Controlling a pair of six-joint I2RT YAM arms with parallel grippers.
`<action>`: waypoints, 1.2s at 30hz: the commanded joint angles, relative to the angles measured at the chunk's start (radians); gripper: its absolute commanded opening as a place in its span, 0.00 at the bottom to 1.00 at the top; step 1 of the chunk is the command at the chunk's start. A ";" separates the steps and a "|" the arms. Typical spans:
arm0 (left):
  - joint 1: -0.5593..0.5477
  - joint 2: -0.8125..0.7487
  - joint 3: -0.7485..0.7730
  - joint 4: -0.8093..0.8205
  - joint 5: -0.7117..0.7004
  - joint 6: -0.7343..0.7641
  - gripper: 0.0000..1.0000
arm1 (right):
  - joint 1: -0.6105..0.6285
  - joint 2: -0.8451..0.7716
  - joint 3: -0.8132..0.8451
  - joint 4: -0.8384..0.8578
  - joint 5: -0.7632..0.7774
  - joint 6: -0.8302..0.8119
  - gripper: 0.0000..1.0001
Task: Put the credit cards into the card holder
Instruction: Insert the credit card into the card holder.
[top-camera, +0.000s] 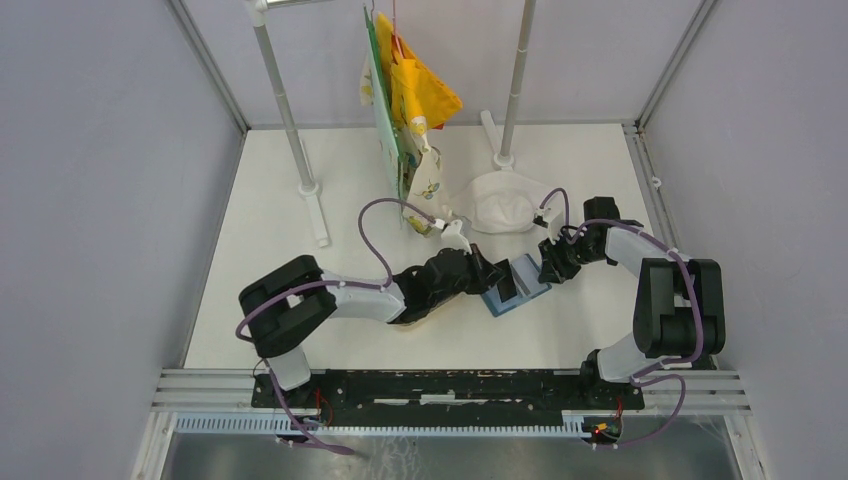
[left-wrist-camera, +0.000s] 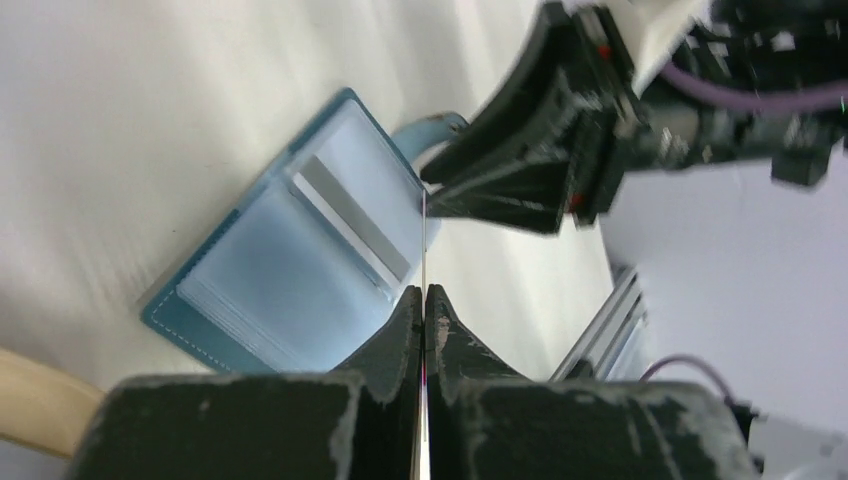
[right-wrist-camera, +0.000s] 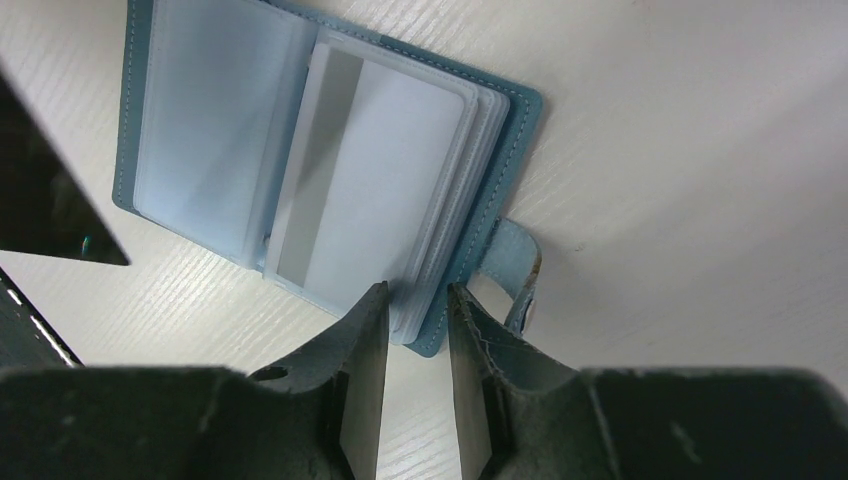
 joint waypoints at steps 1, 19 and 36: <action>-0.023 -0.109 0.041 -0.176 0.082 0.380 0.02 | -0.004 -0.009 -0.001 0.004 -0.004 -0.021 0.34; -0.034 -0.082 0.278 -0.959 -0.157 0.830 0.02 | -0.004 -0.012 -0.001 0.004 -0.007 -0.017 0.34; 0.055 -0.171 0.258 -0.971 -0.160 0.803 0.02 | -0.004 -0.016 -0.002 0.004 -0.025 -0.019 0.34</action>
